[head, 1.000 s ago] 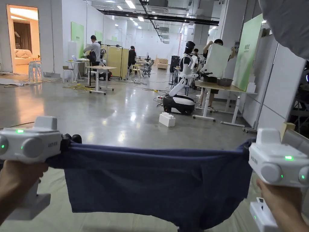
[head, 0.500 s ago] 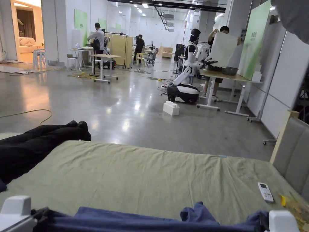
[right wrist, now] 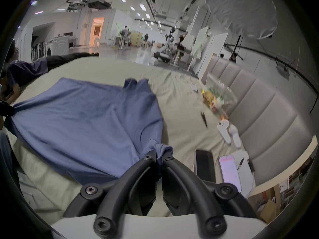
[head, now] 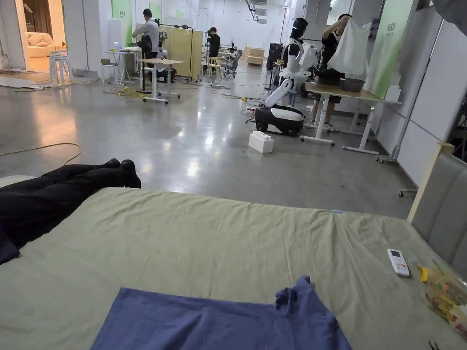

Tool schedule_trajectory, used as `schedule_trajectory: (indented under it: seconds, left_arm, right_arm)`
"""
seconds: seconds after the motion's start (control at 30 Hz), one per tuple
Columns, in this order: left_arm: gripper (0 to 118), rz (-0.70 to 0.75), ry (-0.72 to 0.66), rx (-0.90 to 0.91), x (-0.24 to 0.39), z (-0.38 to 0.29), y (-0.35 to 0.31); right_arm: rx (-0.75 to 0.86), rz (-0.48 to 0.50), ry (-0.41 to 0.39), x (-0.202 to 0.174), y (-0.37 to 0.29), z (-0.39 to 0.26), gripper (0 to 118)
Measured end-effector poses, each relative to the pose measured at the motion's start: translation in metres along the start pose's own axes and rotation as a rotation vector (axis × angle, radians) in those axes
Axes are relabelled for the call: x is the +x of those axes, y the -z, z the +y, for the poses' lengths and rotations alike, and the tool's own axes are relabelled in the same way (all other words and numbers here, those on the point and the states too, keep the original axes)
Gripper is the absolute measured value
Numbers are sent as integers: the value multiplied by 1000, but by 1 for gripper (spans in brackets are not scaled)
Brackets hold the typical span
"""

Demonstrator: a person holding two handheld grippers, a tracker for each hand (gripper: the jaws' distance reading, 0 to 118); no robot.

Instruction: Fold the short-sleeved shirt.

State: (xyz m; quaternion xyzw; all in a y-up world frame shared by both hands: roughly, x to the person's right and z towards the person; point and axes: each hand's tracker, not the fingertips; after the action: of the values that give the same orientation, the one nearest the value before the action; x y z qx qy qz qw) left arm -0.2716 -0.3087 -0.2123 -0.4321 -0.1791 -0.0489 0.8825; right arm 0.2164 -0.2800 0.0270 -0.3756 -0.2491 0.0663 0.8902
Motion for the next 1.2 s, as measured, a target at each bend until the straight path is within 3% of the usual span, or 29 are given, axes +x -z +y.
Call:
schedule_trajectory:
  seconds: [0.27,0.33,0.37,0.47,0.5,0.57,0.77,0.93,0.97,1.0,1.1,1.2]
  left_arm:
    - [7,56,66,-153,15,-7,37]
    - [10,51,56,-154,17,-4,35]
    - [16,51,53,-143,20,-2,31]
    - [66,42,60,-34,29,10,19]
    - [75,26,65,-4,30,16,16]
    - [76,-6,82,69,39,30,8]
    - [76,-15,95,399,76,82,-25]
    - [70,21,75,650,103,108,-51]
    - [65,35,82,685,108,111,-56]
    - [53,54,87,724,113,112,-60]
    - [17,90,124,780,126,118,-67]
    - [15,92,144,792,129,123,-68]
  right_arm:
    - [-158,32,47,-7,38,-34,6]
    - [-150,17,59,-10,36,-34,11]
    - [-133,12,64,-11,33,-32,19]
    - [-45,13,88,-13,25,-19,77]
    - [-9,21,98,-15,21,-11,93]
    - [78,27,112,-17,14,6,97]
    - [376,14,162,-35,-10,77,92]
    - [579,-33,191,-56,-29,117,39]
    - [634,-58,158,-60,-33,123,31]
    - [657,-55,162,-64,-31,127,23]
    - [681,-36,189,-70,-34,136,14]
    - [692,-22,185,-72,-33,144,9]
